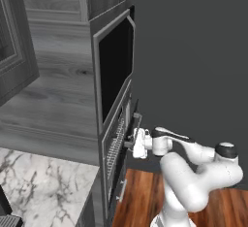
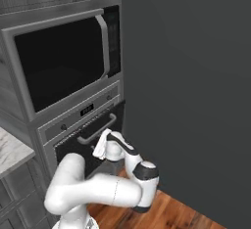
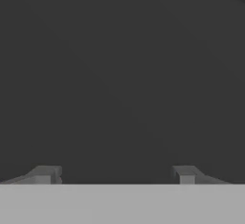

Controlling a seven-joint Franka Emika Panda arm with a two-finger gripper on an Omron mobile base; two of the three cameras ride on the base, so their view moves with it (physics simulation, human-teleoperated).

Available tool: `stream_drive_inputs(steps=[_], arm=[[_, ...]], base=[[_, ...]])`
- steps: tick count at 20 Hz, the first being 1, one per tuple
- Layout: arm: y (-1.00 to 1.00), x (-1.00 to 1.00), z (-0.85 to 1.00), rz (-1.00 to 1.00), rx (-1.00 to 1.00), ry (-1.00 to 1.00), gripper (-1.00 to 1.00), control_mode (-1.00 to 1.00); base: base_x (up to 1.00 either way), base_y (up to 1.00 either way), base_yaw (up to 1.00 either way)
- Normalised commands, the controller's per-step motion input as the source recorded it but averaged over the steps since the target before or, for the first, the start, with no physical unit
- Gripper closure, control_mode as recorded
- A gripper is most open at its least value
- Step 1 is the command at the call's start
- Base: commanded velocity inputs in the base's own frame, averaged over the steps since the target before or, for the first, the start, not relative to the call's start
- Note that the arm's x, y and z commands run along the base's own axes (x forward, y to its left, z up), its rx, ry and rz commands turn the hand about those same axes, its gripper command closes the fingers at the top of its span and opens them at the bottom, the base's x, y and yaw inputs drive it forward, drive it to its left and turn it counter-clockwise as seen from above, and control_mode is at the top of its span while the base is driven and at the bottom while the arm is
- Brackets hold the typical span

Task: Place the fish on the top rack of the oven, and slide the tray back inside. Close the oven door.

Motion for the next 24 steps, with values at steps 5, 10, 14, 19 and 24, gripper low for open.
stream_drive_inputs(steps=[5,10,14,19,24], arm=[[1.00,1.00,-0.35,0.19,0.19,0.00,-1.00,-1.00],[1.00,1.00,-0.55,0.17,0.15,0.00,-1.00,-1.00],[0.95,0.84,-0.84,0.14,0.05,0.06,-1.00,-1.00],[0.14,0.12,-0.16,0.01,0.00,0.04,-1.00,-1.00],[0.00,0.00,0.00,0.00,0.00,0.00,-1.00,-1.00]], base=[[0.00,0.00,0.00],[0.00,0.00,0.00],[0.00,0.00,0.00],[0.00,0.00,0.00],[0.00,0.00,0.00]])
